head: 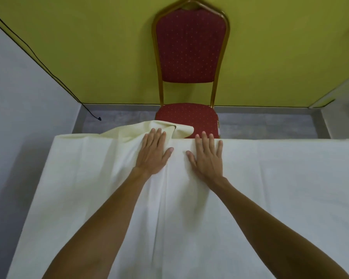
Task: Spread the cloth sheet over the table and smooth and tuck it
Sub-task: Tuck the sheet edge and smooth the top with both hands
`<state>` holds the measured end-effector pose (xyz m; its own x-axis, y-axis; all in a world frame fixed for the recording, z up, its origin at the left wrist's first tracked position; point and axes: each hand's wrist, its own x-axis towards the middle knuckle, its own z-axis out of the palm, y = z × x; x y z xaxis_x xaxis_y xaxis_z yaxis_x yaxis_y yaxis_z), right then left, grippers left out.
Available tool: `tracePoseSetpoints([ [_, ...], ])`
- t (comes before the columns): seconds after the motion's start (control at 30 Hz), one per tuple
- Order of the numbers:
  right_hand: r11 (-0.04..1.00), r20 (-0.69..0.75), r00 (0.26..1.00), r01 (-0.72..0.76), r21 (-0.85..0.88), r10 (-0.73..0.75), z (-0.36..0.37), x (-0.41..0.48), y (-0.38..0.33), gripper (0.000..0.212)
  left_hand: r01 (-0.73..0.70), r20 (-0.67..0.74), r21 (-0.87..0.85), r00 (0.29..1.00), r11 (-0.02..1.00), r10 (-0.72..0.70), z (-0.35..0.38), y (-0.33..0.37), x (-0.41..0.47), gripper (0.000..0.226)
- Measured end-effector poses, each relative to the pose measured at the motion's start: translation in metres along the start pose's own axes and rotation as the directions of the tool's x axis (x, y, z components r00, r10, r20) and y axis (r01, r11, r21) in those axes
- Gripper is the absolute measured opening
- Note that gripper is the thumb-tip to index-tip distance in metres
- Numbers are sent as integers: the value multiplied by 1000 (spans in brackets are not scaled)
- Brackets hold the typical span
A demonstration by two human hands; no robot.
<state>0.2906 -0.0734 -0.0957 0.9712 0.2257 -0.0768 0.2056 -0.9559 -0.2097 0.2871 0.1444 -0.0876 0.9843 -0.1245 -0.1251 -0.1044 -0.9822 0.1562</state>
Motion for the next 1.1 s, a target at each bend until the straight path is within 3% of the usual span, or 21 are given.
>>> tracePoseSetpoints([
  [0.47, 999, -35, 999, -2, -36, 1, 6, 0, 2, 76, 227, -82, 35, 971, 973, -224, -2, -79, -9, 83],
  [0.67, 1000, 1, 1000, -16, 17, 16, 0, -18, -11, 80, 87, -16, -15, 996, 996, -87, -23, -58, -38, 84],
  [0.93, 994, 46, 999, 21, 104, -26, 23, -170, -98, 72, 31, 2, -20, 1000, 999, -31, 5, -38, -203, 76],
  [1.1, 997, 34, 998, -47, 58, 45, 44, -223, -130, 71, 33, -5, -25, 999, 999, -33, 24, -57, -259, 75],
])
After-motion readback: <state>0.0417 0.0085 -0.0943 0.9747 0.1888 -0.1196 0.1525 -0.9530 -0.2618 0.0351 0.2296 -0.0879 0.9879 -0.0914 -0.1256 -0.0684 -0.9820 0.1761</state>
